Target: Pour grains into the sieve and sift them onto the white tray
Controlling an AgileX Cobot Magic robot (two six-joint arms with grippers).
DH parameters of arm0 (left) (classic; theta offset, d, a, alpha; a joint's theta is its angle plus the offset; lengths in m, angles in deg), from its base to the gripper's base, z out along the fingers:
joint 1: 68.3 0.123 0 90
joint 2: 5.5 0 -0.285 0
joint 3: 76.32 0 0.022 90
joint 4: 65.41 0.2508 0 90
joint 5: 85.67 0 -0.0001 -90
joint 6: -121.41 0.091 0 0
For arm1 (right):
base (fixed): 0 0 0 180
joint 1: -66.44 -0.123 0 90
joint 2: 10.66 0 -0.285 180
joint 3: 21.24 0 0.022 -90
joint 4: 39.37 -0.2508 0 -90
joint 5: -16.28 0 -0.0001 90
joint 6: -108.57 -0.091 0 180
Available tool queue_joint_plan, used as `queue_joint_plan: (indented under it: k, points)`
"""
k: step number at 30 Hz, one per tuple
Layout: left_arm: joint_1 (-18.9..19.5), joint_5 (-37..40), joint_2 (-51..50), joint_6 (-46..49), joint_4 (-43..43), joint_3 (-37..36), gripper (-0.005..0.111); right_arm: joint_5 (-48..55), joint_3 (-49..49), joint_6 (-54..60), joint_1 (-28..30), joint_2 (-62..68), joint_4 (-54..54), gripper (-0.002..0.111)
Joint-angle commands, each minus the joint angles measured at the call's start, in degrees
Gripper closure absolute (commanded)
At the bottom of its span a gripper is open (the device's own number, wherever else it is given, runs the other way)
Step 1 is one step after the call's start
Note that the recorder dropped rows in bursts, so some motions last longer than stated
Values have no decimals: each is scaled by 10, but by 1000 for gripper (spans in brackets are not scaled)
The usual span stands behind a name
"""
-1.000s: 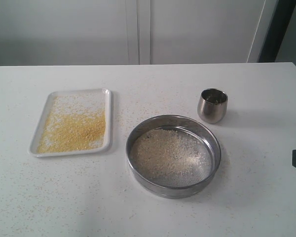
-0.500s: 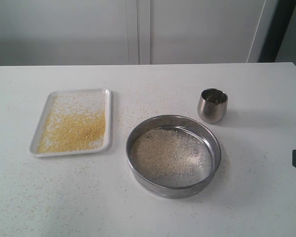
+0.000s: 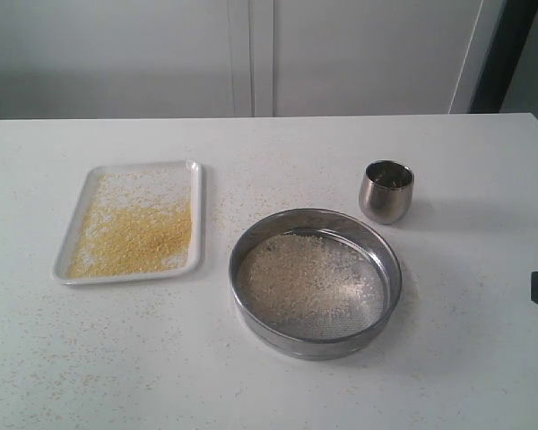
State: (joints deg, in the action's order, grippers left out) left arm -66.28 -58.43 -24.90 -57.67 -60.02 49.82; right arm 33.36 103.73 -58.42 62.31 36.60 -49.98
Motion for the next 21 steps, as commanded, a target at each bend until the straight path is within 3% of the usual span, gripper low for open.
queue_joint_plan:
  k: [1, 6, 21]
  points:
    - [13, -18, 35, -9, -19, -35, 107, -5, 3, 3, 2, 0, 0, 108]
    - [13, -58, 70, -9, -43, -76, 107, -5, 3, 3, 2, 0, 0, 108]
    - [13, -62, 116, -9, -54, -169, 107, -5, 3, 3, 2, 0, 0, 108]
